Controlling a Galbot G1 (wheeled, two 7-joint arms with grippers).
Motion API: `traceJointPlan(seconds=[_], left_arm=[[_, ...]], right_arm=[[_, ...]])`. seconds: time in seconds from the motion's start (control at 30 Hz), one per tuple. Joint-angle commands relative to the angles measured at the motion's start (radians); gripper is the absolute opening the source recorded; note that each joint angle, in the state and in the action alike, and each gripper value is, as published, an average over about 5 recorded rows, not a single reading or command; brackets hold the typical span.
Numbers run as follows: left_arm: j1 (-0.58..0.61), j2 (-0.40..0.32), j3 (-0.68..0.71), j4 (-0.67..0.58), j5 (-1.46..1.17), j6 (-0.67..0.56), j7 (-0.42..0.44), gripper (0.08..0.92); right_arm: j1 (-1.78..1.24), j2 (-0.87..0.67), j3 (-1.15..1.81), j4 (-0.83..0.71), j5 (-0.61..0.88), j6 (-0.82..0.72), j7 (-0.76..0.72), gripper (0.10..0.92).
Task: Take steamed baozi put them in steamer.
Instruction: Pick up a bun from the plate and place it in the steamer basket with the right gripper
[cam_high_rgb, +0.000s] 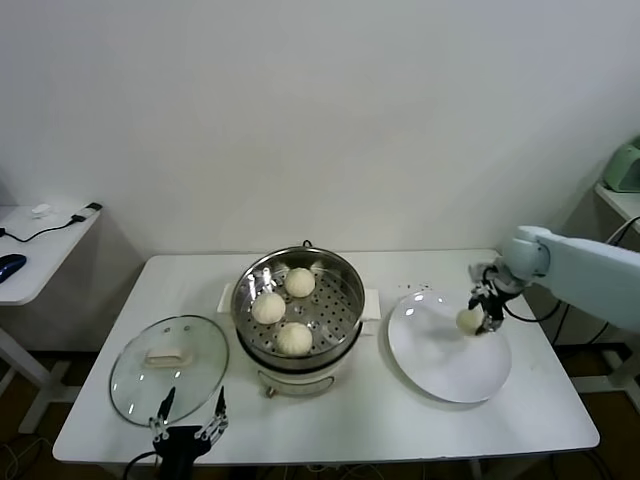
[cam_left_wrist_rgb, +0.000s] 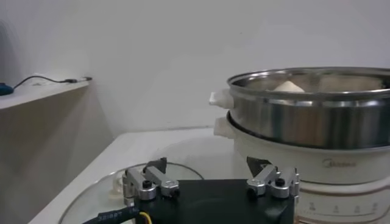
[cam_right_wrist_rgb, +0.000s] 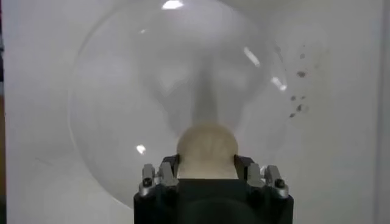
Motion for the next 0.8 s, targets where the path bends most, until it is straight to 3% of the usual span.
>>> traceJointPlan(seconds=[0.03, 0.2, 0.33, 0.8], left_arm=[[-0.002, 0.000, -0.002, -0.001, 0.001, 0.000, 0.000, 0.823], [0.002, 0.004, 0.004, -0.015, 0.002, 0.002, 0.001, 0.823], [0.001, 0.012, 0.008, -0.022, 0.002, 0.003, 0.002, 0.823], [-0.009, 0.022, 0.013, -0.032, 0.001, -0.001, 0.002, 0.823]], right_arm=[[0.577, 0.133, -0.312, 0.261, 0.422, -0.048, -0.001, 0.619], [0.669, 0.272, -0.271, 0.345, 0.634, -0.118, 0.047, 0.617], [0.646, 0.380, -0.231, 0.351, 0.698, -0.161, 0.089, 0.619], [0.294, 0.582, -0.190, 0.177, 0.588, -0.215, 0.195, 0.619]])
